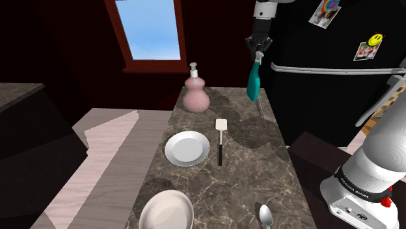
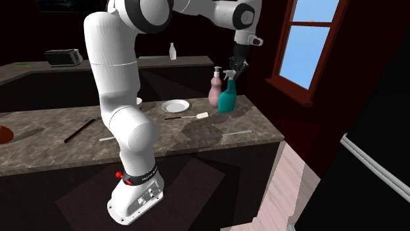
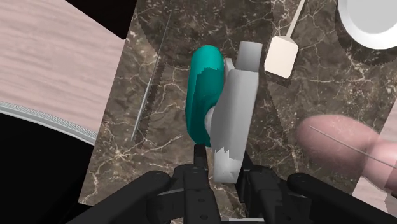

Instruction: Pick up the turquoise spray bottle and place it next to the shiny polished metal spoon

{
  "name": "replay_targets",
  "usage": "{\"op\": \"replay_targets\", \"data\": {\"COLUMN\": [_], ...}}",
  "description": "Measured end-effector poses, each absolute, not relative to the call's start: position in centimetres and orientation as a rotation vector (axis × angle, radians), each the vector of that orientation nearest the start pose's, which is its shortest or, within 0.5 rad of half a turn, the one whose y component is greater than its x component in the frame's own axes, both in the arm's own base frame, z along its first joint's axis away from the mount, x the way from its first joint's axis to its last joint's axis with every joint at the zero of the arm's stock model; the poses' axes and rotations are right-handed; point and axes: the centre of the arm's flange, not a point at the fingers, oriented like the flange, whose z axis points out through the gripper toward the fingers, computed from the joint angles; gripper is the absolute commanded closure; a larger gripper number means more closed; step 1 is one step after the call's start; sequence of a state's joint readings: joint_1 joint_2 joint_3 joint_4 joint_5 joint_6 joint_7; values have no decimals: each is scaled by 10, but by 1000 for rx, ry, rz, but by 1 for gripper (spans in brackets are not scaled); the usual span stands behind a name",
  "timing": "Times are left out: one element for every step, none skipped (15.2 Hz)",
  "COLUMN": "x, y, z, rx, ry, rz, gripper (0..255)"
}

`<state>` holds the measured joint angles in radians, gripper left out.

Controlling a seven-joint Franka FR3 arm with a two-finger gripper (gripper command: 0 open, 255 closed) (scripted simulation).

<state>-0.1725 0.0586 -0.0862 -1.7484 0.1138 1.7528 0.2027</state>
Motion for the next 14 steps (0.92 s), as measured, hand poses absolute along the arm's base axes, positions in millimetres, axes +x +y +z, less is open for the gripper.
{"op": "replay_targets", "data": {"x": [560, 560, 560, 559, 559, 559, 560, 560, 560, 561, 560, 560, 561, 561], "y": [-136, -136, -136, -136, -136, -136, -137, -137, -137, -136, -136, -135, -134, -135], "z": [528, 533, 537, 544, 549, 554, 559, 565, 571, 577, 582, 587, 593, 599], "rx": [-2944, -2944, -2944, -2944, -2944, -2944, -2944, -2944, -2944, -2944, -2944, -2944, -2944, -2944], "ry": [729, 728, 728, 728, 728, 728, 728, 728, 728, 728, 728, 728, 728, 728], "rz": [77, 77, 77, 77, 77, 77, 77, 77, 77, 77, 77, 77, 77, 77], "gripper": [255, 255, 255, 255, 255, 255, 255, 255, 255, 255, 255, 255, 255, 255]}}
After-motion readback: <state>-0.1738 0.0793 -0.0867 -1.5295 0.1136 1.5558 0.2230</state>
